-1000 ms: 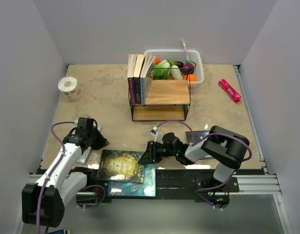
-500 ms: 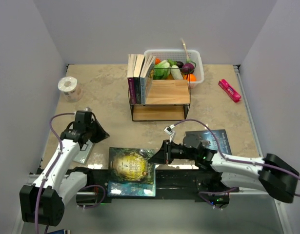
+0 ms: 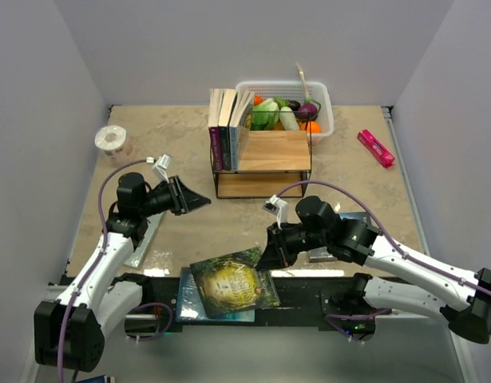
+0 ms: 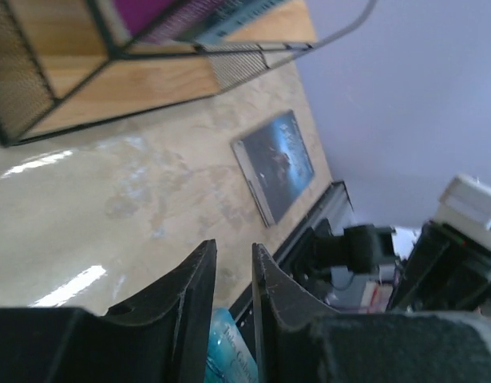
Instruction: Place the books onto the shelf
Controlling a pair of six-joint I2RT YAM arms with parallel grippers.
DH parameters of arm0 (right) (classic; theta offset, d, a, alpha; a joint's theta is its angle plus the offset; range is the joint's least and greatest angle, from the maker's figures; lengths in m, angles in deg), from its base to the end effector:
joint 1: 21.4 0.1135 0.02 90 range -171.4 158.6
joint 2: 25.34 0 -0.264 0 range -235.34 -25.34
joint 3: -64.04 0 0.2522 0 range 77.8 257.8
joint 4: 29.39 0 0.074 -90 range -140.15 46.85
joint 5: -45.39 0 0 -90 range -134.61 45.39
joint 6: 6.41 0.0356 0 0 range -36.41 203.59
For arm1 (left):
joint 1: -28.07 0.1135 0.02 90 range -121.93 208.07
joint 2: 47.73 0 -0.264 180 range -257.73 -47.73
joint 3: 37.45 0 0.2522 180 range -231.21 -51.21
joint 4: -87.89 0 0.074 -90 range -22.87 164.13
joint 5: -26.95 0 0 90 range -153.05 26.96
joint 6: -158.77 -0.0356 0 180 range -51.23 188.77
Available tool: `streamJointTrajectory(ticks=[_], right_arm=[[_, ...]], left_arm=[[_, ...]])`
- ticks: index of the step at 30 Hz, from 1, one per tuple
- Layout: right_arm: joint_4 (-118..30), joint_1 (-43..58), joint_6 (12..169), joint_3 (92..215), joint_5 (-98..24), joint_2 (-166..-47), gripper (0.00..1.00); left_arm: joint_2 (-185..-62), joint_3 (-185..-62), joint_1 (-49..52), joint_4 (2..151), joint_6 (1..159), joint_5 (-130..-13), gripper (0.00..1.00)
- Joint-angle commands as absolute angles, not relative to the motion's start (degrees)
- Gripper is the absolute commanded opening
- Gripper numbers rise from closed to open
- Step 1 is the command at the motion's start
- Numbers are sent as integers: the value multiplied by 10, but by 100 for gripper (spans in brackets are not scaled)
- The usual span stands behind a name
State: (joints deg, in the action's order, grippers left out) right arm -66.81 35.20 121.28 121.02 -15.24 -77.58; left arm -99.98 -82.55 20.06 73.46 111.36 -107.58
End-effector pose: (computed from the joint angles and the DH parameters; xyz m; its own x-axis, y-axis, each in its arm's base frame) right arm 0.0945 0.1750 0.2863 -0.8190 -0.2741 -0.5042 -0.5738 0.3825 0.7242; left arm 0.1956 -0.0527 0.2543 -0.7724 -0.3785 -0.5101 0.3021 0.4875 -0.8192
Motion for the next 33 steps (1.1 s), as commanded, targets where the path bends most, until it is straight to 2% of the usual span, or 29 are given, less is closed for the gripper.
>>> streamJointTrajectory(ticks=[1,6,9,13,22,27,33], right_arm=[[-751,346,1136,1287,-91,-795,0],[-758,335,1139,1301,-114,-806,0],[-742,322,1177,1276,-178,-776,0],[-666,281,1255,1200,-244,-702,0],[-510,263,1463,1046,-376,-533,0],[-413,264,1564,957,-438,-486,0],[-311,264,1602,902,-525,-468,0]], left_arm=[[-980,-776,198,942,1185,-1272,31],[-963,-786,179,830,1113,-1260,33],[-960,-793,179,707,1058,-1189,33],[-940,-797,180,618,1045,-1047,31],[-919,-807,181,593,1111,-931,27],[-922,-794,180,634,1163,-973,27],[-919,-748,178,687,1198,-1011,27]])
